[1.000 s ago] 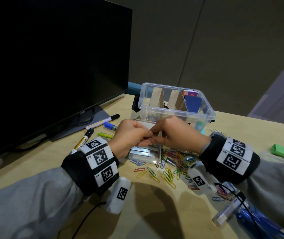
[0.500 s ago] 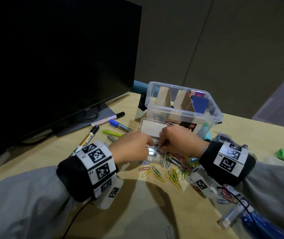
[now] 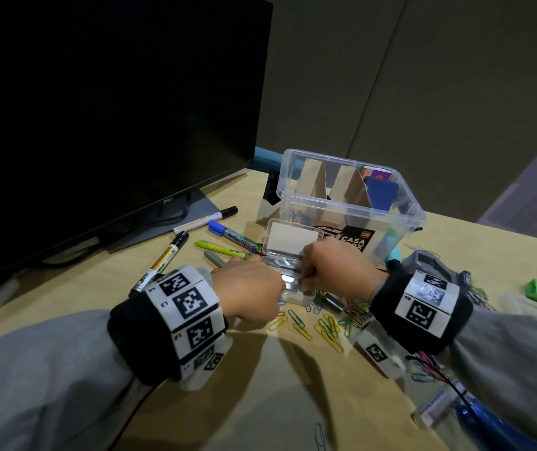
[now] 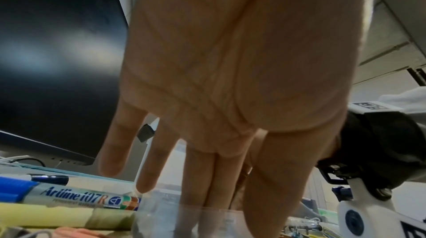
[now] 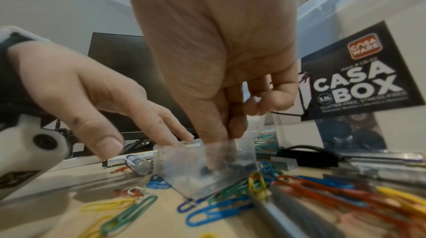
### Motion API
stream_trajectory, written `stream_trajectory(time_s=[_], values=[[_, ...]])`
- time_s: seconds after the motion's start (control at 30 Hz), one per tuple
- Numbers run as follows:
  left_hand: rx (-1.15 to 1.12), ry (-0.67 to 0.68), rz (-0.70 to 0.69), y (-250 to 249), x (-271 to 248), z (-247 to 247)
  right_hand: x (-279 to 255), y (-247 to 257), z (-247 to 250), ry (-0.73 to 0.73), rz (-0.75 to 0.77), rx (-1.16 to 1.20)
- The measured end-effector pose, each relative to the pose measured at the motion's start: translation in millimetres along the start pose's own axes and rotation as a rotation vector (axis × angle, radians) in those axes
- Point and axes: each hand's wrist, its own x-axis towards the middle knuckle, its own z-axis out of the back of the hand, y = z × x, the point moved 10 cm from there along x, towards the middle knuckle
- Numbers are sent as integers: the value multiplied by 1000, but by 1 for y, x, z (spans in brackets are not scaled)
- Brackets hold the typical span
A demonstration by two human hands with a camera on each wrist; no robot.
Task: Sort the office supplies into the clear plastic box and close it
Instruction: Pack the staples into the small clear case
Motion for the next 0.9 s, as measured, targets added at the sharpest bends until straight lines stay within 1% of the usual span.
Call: stream_trajectory(time_s=[0.27, 0.6, 0.9], values=[[4, -29, -16, -2, -1, 2, 2, -2, 0, -2, -43, 33], [25, -42, -23, -7, -3, 6, 5, -2, -5, -12, -79, -63], [23, -46, -35, -6, -2, 6, 8, -6, -7, -18, -111, -36]])
